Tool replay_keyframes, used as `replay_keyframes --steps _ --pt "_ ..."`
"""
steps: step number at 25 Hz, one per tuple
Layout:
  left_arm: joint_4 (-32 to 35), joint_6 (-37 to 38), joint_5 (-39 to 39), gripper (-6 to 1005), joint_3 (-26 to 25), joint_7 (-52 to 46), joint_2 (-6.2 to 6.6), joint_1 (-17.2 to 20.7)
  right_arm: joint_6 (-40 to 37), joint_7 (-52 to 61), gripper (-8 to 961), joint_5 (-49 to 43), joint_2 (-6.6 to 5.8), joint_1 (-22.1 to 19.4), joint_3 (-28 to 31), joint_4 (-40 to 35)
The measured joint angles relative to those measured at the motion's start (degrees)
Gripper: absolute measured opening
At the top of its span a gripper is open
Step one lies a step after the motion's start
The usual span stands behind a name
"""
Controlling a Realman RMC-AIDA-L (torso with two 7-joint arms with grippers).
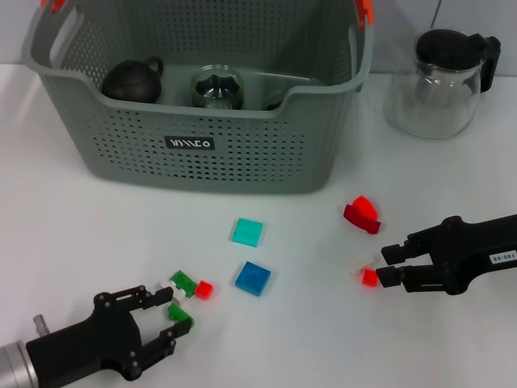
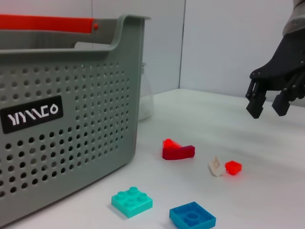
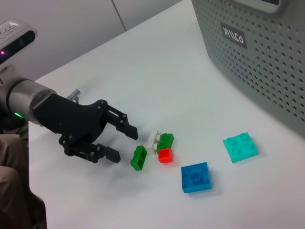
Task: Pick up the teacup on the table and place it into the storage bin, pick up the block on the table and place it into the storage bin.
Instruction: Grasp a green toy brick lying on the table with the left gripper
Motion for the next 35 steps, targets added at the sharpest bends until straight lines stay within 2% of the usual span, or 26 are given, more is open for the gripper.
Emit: replay_keyframes --steps 7,13,25,35 --pt "-1.5 -0.2 0.1 484 -1.4 2.6 0.01 0.4 0.0 0.0 414 0.0 0.00 -0.1 0.0 0.0" --pt "-5.4 -2.5 0.1 691 -1.5 9.6 0.01 0.4 0.1 0.0 414 0.0 0.00 -0.1 0.0 0.0" --pt "-7.5 -5.8 0.0 711 -5.6 11.4 0.18 -0.1 0.1 0.0 415 0.0 0.00 -0.3 0.0 0.0" --pt "-7.4 -5.5 0.0 707 -8.4 11.7 0.35 0.0 0.2 0.0 415 0.0 0.00 -0.2 0.0 0.1"
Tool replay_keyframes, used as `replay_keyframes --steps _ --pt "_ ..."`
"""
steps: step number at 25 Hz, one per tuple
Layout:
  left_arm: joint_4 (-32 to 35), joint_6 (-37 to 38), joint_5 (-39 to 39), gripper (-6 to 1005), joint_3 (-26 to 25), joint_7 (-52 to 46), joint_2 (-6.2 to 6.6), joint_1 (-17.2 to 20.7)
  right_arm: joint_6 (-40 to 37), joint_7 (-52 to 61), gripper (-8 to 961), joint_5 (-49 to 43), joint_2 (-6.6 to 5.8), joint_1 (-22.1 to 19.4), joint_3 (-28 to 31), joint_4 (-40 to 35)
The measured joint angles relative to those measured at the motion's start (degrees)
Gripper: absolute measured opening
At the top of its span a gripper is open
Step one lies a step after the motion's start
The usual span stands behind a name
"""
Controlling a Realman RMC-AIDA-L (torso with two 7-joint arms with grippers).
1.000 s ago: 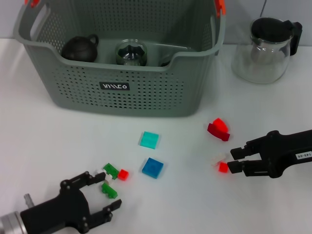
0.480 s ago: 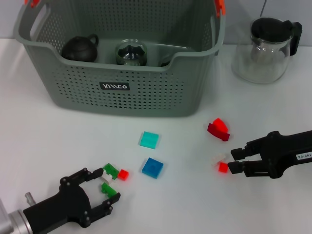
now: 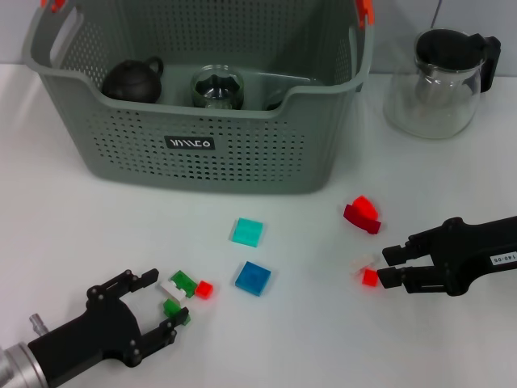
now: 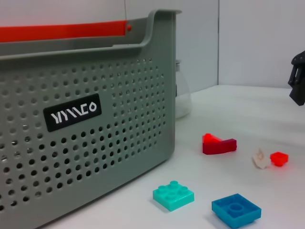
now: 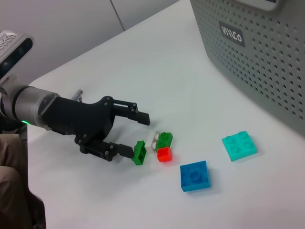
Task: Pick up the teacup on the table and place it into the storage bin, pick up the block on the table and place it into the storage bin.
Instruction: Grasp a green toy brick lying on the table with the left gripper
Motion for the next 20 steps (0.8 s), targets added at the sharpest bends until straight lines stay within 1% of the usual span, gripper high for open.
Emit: replay_keyframes --steps 10,16,20 --pt "-1.6 0.5 0.3 708 0.3 0.1 -0.26 0.5 0.0 0.0 415 0.0 0.00 -0.2 0.0 0.0" --pt "-3.5 -0.8 0.2 707 0.1 3.5 -0.34 0.5 0.0 0.0 415 0.0 0.00 -0.1 0.0 0.0" --pt "-3.7 -2.0 0.0 706 0.0 4.0 -0.34 0.5 0.0 0.0 415 0.0 0.00 -0.1 0.0 0.0"
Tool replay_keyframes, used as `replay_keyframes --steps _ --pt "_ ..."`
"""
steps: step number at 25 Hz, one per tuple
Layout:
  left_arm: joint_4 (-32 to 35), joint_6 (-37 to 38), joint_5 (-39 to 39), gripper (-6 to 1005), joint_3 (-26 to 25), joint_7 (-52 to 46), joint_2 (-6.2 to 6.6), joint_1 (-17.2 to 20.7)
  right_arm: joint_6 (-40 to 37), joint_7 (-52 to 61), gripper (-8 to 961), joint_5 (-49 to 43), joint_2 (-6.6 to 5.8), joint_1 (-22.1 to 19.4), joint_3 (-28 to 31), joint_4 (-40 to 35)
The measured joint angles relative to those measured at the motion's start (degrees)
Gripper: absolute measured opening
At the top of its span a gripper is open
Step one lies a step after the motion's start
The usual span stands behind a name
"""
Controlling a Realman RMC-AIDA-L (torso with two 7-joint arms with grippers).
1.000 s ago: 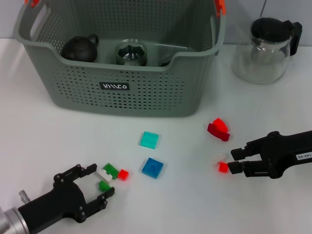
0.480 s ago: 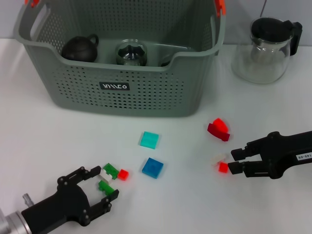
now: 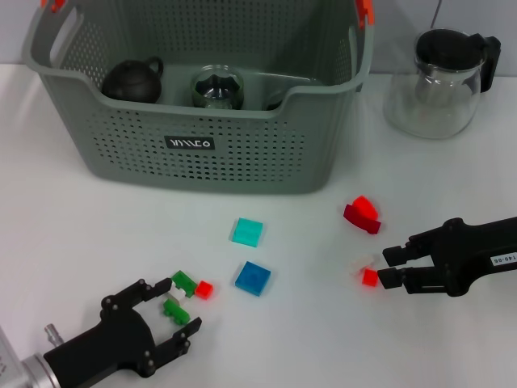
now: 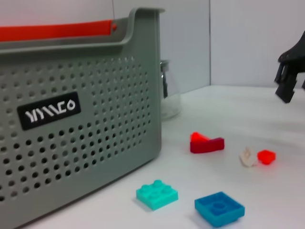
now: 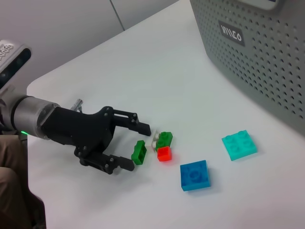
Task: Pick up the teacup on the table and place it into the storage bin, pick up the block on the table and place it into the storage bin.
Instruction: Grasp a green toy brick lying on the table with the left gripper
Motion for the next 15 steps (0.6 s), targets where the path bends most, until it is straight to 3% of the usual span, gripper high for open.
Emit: replay_keyframes --steps 15 --pt "0.4 2.0 0.2 707 -3.4 0.1 0.36 0.9 0.1 0.0 415 0.0 0.00 0.0 0.0 0.0"
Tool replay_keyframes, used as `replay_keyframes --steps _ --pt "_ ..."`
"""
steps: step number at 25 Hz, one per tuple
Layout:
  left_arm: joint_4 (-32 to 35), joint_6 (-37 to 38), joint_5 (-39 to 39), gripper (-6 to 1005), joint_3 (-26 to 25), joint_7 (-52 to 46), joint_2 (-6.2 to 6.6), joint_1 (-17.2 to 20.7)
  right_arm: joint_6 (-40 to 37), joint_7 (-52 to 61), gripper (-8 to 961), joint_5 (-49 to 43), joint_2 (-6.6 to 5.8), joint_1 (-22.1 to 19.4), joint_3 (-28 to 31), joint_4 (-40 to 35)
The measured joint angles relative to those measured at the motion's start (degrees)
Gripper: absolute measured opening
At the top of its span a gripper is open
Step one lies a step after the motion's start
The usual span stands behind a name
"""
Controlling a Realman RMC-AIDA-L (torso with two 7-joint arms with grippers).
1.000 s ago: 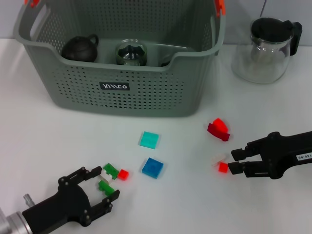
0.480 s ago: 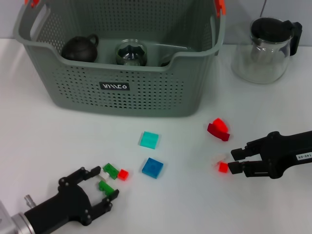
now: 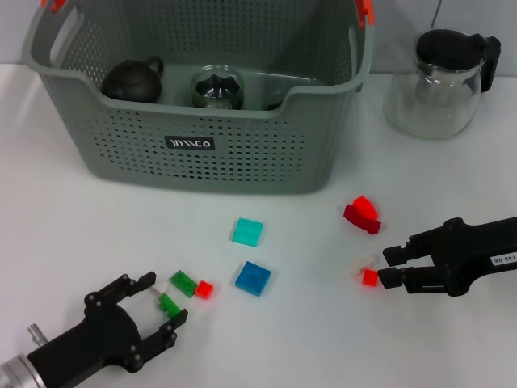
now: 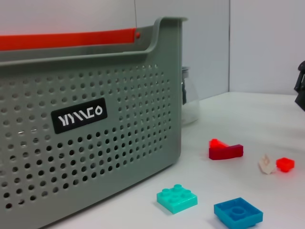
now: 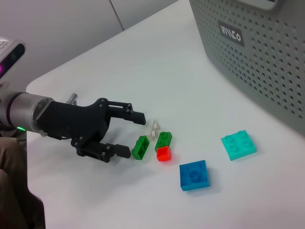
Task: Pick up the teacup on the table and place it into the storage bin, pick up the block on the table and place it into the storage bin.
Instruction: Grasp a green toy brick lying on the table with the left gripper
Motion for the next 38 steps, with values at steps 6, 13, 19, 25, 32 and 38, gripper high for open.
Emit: replay_keyframes --steps 6,13,19,25,32,38 --pt "-0.2 0.2 0.3 707 0.0 0.6 -0.15 0.6 0.0 0.0 415 0.0 0.00 -0.1 0.0 0.0" --pt "-0.1 -0.1 0.4 708 -0.6 1.2 -0.14 1.1 0.0 0.0 416 0.0 0.00 -0.2 0.0 0.0" --pt "-0.6 -0.6 0.6 708 -0.4 1.2 -0.21 1.2 0.1 0.0 416 0.0 0.00 -0.1 0.0 0.0" --pt "-2.3 -3.2 0.7 707 0.3 1.2 -0.17 0.4 0.1 0.0 416 -0.1 0.01 0.2 0.0 0.5" --pt "-2.8 -3.7 0.7 706 0.3 1.2 -0.09 0.0 0.1 0.0 416 -0.1 -0.02 0.0 0.0 0.7" --pt "-2.8 -3.8 0.7 703 0.3 1.1 -0.09 -0.4 0.1 0.0 416 0.0 -0.08 0.0 0.0 0.7"
